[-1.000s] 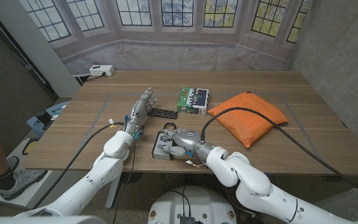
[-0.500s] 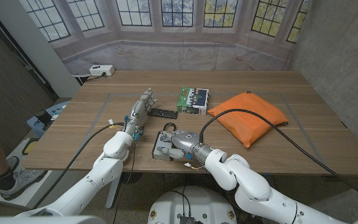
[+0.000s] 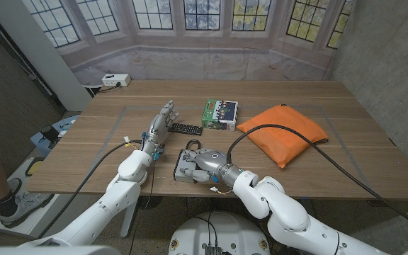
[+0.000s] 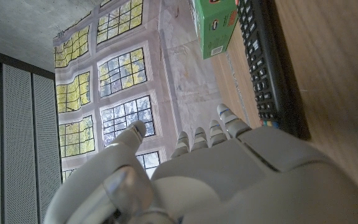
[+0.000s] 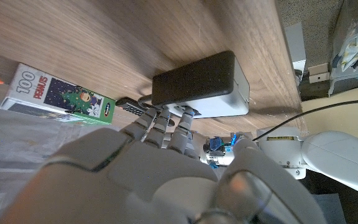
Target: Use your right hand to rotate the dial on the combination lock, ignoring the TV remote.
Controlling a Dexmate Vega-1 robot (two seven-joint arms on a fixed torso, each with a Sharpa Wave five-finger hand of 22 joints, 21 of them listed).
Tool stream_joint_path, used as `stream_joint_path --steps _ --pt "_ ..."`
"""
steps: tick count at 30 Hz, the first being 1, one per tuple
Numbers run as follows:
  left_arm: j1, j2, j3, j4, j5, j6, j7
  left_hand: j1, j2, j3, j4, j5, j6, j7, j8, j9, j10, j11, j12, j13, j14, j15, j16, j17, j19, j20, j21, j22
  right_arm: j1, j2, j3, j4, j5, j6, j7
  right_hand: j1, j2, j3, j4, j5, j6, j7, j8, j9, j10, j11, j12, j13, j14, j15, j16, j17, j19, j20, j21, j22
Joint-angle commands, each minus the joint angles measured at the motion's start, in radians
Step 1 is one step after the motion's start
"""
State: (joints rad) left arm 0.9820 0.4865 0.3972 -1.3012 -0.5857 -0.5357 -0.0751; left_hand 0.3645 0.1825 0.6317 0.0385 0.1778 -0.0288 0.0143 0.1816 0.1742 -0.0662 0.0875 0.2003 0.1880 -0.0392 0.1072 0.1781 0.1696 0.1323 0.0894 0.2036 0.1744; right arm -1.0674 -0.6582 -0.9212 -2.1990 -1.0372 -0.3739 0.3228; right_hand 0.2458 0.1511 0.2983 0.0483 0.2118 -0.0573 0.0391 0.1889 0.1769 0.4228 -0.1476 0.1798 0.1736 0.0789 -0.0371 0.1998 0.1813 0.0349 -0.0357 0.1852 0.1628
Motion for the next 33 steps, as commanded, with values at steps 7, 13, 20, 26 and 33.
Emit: stream_joint_path --steps 7,13,20,26,33 --pt "-0.012 -0.005 0.009 0.009 0.004 0.012 -0.002 0.009 0.003 0.005 0.0 0.002 -0.004 -0.003 0.002 0.006 -0.001 0.009 0.006 0.004 0.004 0.003 0.004 0.003 0.006 -0.002 0.0 0.004 -0.01 -0.003 0.036 -0.025 -0.008 0.02 -0.006 0.021 -0.004 0.01 -0.012 0.004 0.01 -0.011 0.007 0.002 0.058 -0.036 0.008 0.006 0.016 -0.034 0.001 0.002 0.012 -0.075 0.006 0.003" --pt "-0.022 -0.008 0.012 0.017 0.006 0.016 -0.004 0.009 0.003 0.005 0.001 0.002 -0.004 -0.003 0.003 0.006 -0.001 0.009 0.006 0.004 0.004 0.003 0.004 0.003 0.006 -0.002 0.0 0.004 -0.009 -0.001 0.043 -0.022 0.0 0.028 -0.011 0.024 -0.005 0.013 -0.016 0.003 0.014 -0.013 0.007 0.002 0.061 -0.032 0.008 0.006 0.022 -0.038 0.002 0.002 0.016 -0.076 0.006 0.003" --pt "-0.031 -0.015 0.016 0.03 0.006 0.018 -0.007 0.009 0.003 0.006 0.001 0.002 -0.004 -0.003 0.003 0.006 -0.001 0.008 0.006 0.004 0.004 0.003 0.004 0.003 0.006 -0.002 0.0 0.004 -0.003 0.003 0.049 -0.019 0.008 0.035 -0.015 0.026 -0.006 0.015 -0.018 0.002 0.018 -0.015 0.008 0.002 0.064 -0.029 0.008 0.007 0.025 -0.039 0.003 0.003 0.02 -0.075 0.007 0.003" --pt "-0.036 -0.018 0.018 0.037 0.006 0.019 -0.006 0.009 0.003 0.005 0.001 0.002 -0.004 -0.003 0.003 0.006 -0.001 0.009 0.006 0.004 0.004 0.003 0.004 0.003 0.005 -0.001 -0.001 0.004 0.001 0.0 0.057 -0.02 0.017 0.039 -0.017 0.027 -0.006 0.018 -0.02 0.001 0.022 -0.016 0.009 0.002 0.067 -0.029 0.009 0.007 0.028 -0.04 0.004 0.003 0.022 -0.075 0.007 0.003" --pt "-0.039 -0.02 0.02 0.041 0.007 0.021 -0.006 0.009 0.003 0.006 0.001 0.002 -0.004 -0.002 0.003 0.006 -0.001 0.008 0.006 0.004 0.004 0.004 0.004 0.003 0.005 -0.002 -0.001 0.004 0.002 0.0 0.061 -0.023 0.025 0.04 -0.017 0.027 -0.006 0.021 -0.021 0.0 0.028 -0.021 0.01 0.002 0.071 -0.026 0.009 0.007 0.032 -0.042 0.005 0.004 0.025 -0.075 0.007 0.003"
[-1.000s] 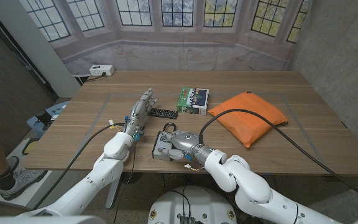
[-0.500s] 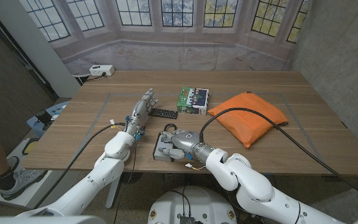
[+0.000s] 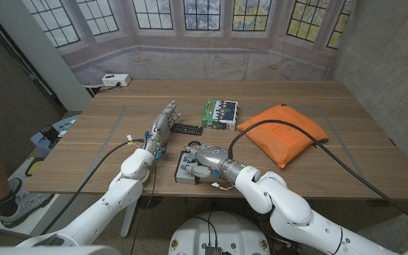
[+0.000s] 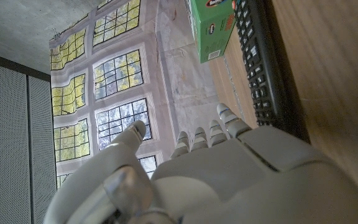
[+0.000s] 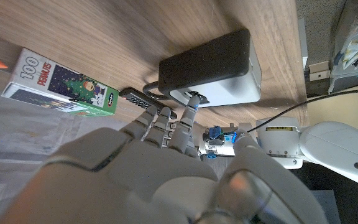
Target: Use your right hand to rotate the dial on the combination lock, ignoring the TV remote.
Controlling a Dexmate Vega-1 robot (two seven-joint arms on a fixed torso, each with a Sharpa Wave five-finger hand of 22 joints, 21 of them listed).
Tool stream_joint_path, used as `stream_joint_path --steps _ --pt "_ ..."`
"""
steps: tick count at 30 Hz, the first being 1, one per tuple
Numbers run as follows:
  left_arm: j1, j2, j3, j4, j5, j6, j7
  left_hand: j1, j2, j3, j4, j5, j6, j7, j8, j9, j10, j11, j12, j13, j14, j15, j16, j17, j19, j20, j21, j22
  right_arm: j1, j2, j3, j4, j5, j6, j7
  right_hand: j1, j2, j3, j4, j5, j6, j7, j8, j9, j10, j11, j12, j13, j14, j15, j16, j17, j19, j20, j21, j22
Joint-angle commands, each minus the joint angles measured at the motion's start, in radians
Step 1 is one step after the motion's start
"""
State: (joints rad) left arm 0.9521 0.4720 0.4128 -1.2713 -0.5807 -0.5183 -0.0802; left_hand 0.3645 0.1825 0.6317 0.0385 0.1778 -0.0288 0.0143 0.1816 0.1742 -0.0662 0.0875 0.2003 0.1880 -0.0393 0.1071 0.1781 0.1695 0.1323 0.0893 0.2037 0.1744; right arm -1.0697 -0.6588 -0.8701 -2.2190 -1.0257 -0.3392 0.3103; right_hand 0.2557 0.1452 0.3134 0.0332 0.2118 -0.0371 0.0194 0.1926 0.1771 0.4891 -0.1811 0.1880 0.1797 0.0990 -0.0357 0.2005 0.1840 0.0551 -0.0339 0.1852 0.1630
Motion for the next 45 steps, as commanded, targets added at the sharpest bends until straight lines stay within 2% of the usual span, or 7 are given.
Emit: stream_joint_path --steps 1,23,45 --pt "-0.009 -0.005 0.004 0.01 0.001 0.005 -0.002 0.009 0.003 0.006 0.001 0.002 -0.004 -0.003 0.003 0.006 -0.002 0.01 0.006 0.004 0.004 0.004 0.004 0.003 0.005 -0.002 -0.001 0.004 0.004 0.001 0.009 -0.003 0.014 0.005 -0.004 0.018 0.0 0.006 -0.007 0.0 0.008 -0.001 0.006 0.002 0.005 0.008 0.001 0.001 0.013 -0.043 0.004 0.001 0.006 -0.077 0.007 0.003" --pt "-0.022 -0.009 0.006 0.035 -0.001 0.004 -0.01 0.01 0.004 0.006 0.001 0.002 -0.004 -0.002 0.003 0.006 -0.002 0.009 0.006 0.004 0.004 0.005 0.004 0.003 0.005 -0.002 -0.001 0.004 0.026 0.009 -0.003 0.049 0.032 -0.001 -0.011 0.018 -0.001 0.011 -0.01 -0.003 0.011 -0.006 0.004 0.002 0.008 0.014 -0.001 0.002 0.016 -0.042 0.003 0.003 0.01 -0.076 0.006 0.003" --pt "-0.032 -0.017 0.009 0.054 0.0 -0.007 -0.019 0.011 0.004 0.006 0.0 0.002 -0.005 -0.003 0.002 0.006 -0.002 0.009 0.006 0.004 0.004 0.004 0.004 0.003 0.005 -0.002 -0.001 0.004 0.027 0.005 -0.023 0.058 0.032 -0.009 -0.028 0.014 -0.001 0.016 -0.01 -0.005 0.014 -0.01 0.003 0.002 0.012 0.016 -0.001 0.002 0.018 -0.044 0.003 0.004 0.014 -0.079 0.005 0.003"
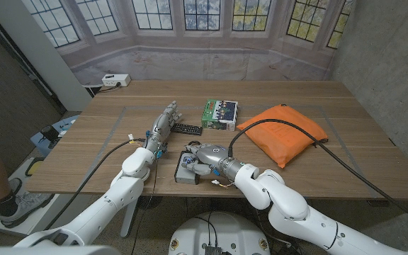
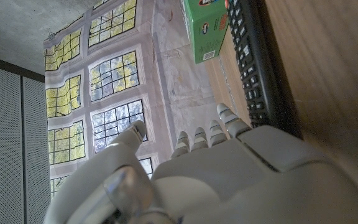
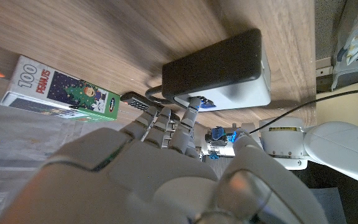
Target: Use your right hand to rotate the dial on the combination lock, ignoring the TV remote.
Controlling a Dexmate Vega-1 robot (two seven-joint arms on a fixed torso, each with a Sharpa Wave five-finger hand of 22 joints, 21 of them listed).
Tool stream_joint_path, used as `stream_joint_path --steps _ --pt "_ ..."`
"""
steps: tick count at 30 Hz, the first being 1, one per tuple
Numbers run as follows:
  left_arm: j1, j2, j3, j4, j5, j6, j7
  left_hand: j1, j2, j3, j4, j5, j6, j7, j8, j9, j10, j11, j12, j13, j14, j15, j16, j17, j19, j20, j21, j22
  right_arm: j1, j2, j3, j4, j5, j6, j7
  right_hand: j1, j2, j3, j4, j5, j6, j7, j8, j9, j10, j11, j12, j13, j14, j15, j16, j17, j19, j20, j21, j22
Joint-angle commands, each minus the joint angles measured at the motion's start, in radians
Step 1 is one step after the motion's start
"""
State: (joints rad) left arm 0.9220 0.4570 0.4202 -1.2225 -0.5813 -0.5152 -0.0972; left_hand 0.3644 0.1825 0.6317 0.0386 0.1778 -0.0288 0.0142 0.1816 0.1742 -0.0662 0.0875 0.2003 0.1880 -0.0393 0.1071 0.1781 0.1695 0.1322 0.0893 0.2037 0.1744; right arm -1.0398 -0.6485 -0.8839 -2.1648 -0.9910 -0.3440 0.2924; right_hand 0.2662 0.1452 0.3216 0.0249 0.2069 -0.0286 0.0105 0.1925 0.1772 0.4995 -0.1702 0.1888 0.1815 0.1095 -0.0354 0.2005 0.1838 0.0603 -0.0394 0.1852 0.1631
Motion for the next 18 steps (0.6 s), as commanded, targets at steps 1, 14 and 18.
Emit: stream_joint_path --steps 1,14,18 --pt "-0.001 -0.003 0.001 0.005 0.0 -0.011 -0.002 0.011 0.004 0.006 0.0 0.002 -0.005 -0.003 0.002 0.006 -0.002 0.008 0.006 0.004 0.004 0.004 0.004 0.003 0.006 -0.001 -0.001 0.004 -0.004 -0.005 -0.009 0.003 -0.004 -0.007 -0.012 0.003 -0.001 0.008 -0.001 0.0 0.006 0.0 0.003 0.002 0.001 0.005 -0.002 0.001 0.007 -0.045 0.003 0.004 0.009 -0.074 0.005 0.003" --pt "0.0 -0.001 0.003 0.002 0.004 -0.015 -0.005 0.011 0.004 0.006 0.0 0.002 -0.004 -0.002 0.003 0.006 -0.001 0.008 0.006 0.005 0.005 0.003 0.004 0.003 0.006 -0.001 -0.001 0.004 -0.02 -0.013 -0.011 -0.007 -0.013 -0.009 -0.028 0.006 0.002 0.015 -0.005 -0.001 0.012 -0.001 0.004 0.002 0.008 0.004 -0.001 0.001 0.017 -0.048 0.006 0.004 0.019 -0.076 0.007 0.003" --pt "-0.002 -0.005 0.004 0.009 0.005 -0.022 -0.006 0.012 0.004 0.007 -0.001 0.002 -0.003 -0.003 0.003 0.006 0.0 0.008 0.007 0.005 0.007 0.004 0.004 0.003 0.007 0.0 -0.001 0.004 -0.024 -0.016 -0.012 -0.012 -0.025 -0.012 -0.028 0.007 0.003 0.017 -0.006 -0.001 0.013 -0.001 0.004 0.002 0.009 0.005 -0.001 0.001 0.018 -0.049 0.005 0.004 0.02 -0.076 0.007 0.003"
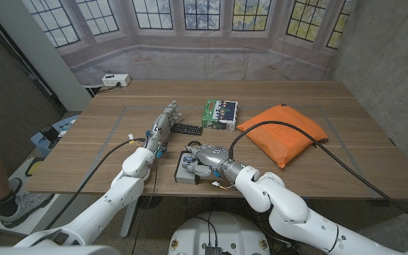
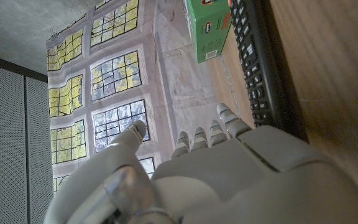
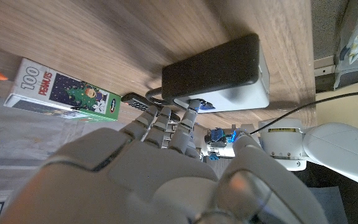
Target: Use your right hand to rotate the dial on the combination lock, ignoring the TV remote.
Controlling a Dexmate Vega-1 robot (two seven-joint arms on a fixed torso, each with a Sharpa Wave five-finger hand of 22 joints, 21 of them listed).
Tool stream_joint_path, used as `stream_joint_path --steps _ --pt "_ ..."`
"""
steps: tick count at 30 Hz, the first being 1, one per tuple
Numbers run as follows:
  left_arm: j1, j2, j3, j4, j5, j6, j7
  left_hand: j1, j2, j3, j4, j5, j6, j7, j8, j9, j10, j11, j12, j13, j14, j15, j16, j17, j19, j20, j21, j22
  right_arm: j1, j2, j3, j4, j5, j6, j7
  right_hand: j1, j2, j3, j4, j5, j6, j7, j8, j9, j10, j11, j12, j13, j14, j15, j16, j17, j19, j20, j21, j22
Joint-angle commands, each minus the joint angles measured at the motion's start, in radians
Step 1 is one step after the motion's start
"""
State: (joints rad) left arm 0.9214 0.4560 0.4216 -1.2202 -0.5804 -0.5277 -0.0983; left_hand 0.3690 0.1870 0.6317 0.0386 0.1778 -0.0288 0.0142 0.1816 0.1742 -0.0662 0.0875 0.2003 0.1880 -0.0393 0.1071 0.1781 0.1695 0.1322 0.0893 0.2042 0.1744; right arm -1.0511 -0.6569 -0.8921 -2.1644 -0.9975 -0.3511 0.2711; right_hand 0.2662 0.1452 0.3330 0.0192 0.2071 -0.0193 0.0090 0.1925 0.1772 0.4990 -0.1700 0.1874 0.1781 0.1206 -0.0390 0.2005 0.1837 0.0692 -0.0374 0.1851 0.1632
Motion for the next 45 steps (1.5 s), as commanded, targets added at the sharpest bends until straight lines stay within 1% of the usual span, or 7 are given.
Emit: stream_joint_path --steps 1,14,34,36,37,39,45 --pt "-0.001 -0.004 0.002 0.007 0.002 -0.01 -0.006 0.008 0.0 0.007 -0.001 0.002 -0.004 -0.003 0.003 0.006 0.0 0.009 0.007 0.004 0.007 0.004 0.004 0.003 0.007 0.0 -0.001 0.004 -0.013 -0.008 -0.004 -0.013 -0.019 -0.003 -0.005 0.008 0.003 0.006 -0.001 -0.001 0.004 0.001 0.004 0.002 0.01 0.004 0.001 0.004 0.009 -0.046 0.006 0.004 0.012 -0.077 0.007 0.003" --pt "0.002 -0.004 0.002 0.007 0.004 -0.018 -0.008 0.009 0.0 0.007 -0.002 0.003 -0.003 -0.003 0.003 0.006 0.003 0.008 0.008 0.005 0.009 0.002 0.005 0.003 0.007 0.001 -0.001 0.004 -0.032 -0.003 0.001 -0.014 -0.032 -0.013 -0.021 0.011 0.003 0.012 -0.005 -0.002 0.011 0.002 0.005 0.002 0.015 0.002 0.001 0.004 0.014 -0.05 0.006 0.003 0.018 -0.077 0.007 0.003" --pt "0.003 -0.009 -0.001 0.025 -0.004 -0.033 -0.018 0.011 0.0 0.008 -0.003 0.003 -0.002 -0.003 0.003 0.006 0.006 0.008 0.009 0.005 0.013 0.002 0.006 0.003 0.01 0.0 -0.001 0.004 -0.037 0.007 -0.01 0.005 -0.028 -0.016 -0.031 0.015 0.005 0.021 -0.009 -0.002 0.019 -0.001 0.006 0.002 0.02 0.003 0.001 0.004 0.022 -0.055 0.006 0.003 0.023 -0.082 0.006 0.003" --pt "0.001 -0.01 -0.001 0.028 -0.003 -0.036 -0.02 0.011 0.0 0.008 -0.003 0.003 -0.002 -0.003 0.003 0.006 0.005 0.009 0.008 0.005 0.013 0.003 0.006 0.003 0.01 0.0 -0.001 0.004 -0.037 0.005 -0.012 0.004 -0.031 -0.013 -0.035 0.02 0.007 0.025 -0.013 -0.002 0.021 0.0 0.006 0.002 0.025 -0.001 0.002 0.004 0.023 -0.056 0.006 0.002 0.026 -0.082 0.007 0.003" --pt "0.001 -0.011 -0.001 0.03 -0.005 -0.037 -0.023 0.011 0.0 0.008 -0.003 0.003 -0.002 -0.003 0.003 0.006 0.005 0.009 0.008 0.005 0.014 0.003 0.006 0.003 0.01 0.0 -0.001 0.004 -0.038 0.006 -0.012 0.003 -0.029 -0.015 -0.032 0.024 0.008 0.029 -0.016 -0.001 0.026 -0.001 0.007 0.002 0.029 -0.015 0.003 0.004 0.028 -0.058 0.006 0.002 0.027 -0.082 0.006 0.003" --pt "0.0 -0.011 0.0 0.032 -0.004 -0.039 -0.024 0.011 0.0 0.008 -0.003 0.003 -0.003 -0.003 0.003 0.006 0.005 0.008 0.008 0.005 0.015 0.003 0.006 0.003 0.01 0.0 -0.001 0.004 -0.04 0.004 -0.013 0.002 -0.029 -0.012 -0.035 0.026 0.008 0.032 -0.018 -0.002 0.032 -0.003 0.009 0.002 0.037 -0.021 0.005 0.004 0.032 -0.062 0.007 0.002 0.028 -0.083 0.006 0.003" --pt "0.002 -0.011 -0.001 0.033 -0.008 -0.043 -0.031 0.012 -0.001 0.009 -0.003 0.003 -0.002 -0.002 0.003 0.006 0.005 0.008 0.008 0.005 0.016 0.004 0.006 0.003 0.01 0.0 -0.001 0.004 -0.045 0.004 -0.02 -0.006 -0.042 -0.015 -0.031 0.028 0.008 0.036 -0.02 -0.002 0.045 -0.001 0.012 0.002 0.051 -0.025 0.008 0.004 0.039 -0.064 0.008 0.002 0.034 -0.085 0.007 0.003"
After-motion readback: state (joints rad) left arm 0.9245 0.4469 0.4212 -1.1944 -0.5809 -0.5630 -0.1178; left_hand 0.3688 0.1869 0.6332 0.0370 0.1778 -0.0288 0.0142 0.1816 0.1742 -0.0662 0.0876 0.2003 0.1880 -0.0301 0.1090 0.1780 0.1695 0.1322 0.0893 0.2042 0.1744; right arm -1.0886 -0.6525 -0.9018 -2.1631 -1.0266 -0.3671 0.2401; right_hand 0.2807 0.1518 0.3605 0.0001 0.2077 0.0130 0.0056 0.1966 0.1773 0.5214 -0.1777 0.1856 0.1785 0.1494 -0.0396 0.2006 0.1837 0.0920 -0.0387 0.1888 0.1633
